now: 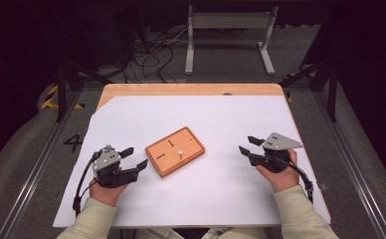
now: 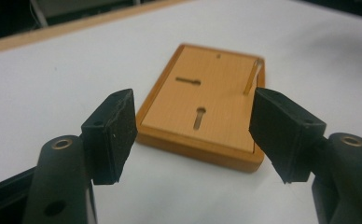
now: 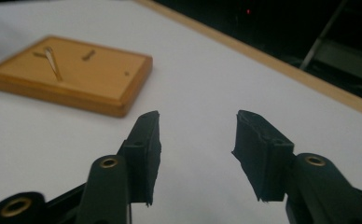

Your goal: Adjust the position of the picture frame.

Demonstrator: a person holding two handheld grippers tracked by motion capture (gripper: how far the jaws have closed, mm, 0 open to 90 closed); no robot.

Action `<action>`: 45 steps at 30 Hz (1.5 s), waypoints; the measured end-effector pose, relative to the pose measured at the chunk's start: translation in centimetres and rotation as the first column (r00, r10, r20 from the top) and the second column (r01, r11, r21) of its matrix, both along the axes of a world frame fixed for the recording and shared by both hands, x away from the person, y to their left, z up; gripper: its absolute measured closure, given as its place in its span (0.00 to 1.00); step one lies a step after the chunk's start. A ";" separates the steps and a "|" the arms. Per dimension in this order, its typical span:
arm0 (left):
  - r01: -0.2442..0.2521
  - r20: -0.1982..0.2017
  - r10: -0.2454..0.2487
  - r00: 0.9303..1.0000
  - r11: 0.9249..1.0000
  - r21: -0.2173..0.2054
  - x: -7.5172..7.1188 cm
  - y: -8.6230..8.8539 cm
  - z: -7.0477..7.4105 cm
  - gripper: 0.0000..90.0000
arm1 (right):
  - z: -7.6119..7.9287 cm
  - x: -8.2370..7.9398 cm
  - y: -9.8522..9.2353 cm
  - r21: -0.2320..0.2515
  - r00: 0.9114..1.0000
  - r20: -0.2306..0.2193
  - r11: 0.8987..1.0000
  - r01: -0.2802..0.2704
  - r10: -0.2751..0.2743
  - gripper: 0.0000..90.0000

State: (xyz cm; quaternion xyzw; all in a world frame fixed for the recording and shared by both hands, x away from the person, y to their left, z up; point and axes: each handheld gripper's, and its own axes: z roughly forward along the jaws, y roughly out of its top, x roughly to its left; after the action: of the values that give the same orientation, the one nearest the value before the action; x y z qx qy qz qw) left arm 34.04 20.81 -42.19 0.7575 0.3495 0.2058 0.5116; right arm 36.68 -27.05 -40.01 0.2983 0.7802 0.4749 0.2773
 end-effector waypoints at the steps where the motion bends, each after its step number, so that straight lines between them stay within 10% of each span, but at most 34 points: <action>1: 0.003 0.007 -0.003 1.000 1.000 -0.015 -0.1 0.2 0.0 0.36 | 0.0 -0.2 -0.3 0.019 1.000 0.009 1.000 0.003 -0.003 0.51; 10: -0.015 0.014 0.016 1.000 0.998 -0.059 0.1 0.8 -0.2 0.36 | -0.9 -0.3 -3.0 0.113 0.998 -0.001 0.991 0.069 -0.070 0.44; 45: -0.017 0.008 0.017 1.000 0.998 -0.055 0.2 0.7 -0.3 0.36 | -1.0 -0.3 -2.7 0.101 0.998 0.004 0.993 0.068 -0.069 0.43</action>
State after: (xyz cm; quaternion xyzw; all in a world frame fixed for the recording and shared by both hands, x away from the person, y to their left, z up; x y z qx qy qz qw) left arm 34.25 21.50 -42.49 0.7393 0.3592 0.2037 0.5318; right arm 36.39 -29.73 -41.03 0.3368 0.7433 0.5050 0.2810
